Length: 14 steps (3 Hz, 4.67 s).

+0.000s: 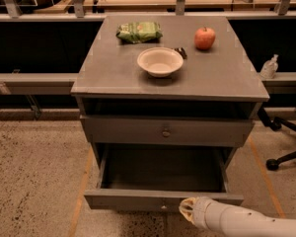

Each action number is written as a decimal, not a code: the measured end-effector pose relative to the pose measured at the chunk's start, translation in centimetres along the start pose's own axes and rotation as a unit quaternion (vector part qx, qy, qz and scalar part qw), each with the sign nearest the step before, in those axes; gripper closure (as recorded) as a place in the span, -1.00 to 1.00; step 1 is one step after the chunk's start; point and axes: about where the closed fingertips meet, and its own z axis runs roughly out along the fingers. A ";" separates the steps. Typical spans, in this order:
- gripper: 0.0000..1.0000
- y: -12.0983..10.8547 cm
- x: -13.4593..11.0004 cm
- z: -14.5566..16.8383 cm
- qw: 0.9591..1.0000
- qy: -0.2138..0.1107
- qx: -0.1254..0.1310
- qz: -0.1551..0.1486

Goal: Close middle drawer

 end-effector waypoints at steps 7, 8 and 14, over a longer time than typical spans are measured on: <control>1.00 -4.2 0.8 6.4 0.994 0.014 0.095 -0.049; 1.00 -5.4 0.6 7.0 0.992 0.019 0.111 -0.061; 1.00 -8.4 1.9 7.9 0.979 0.054 0.178 -0.088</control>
Offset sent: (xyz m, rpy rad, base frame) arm 0.0683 0.0131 -0.0414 -0.0799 -0.2232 -0.0682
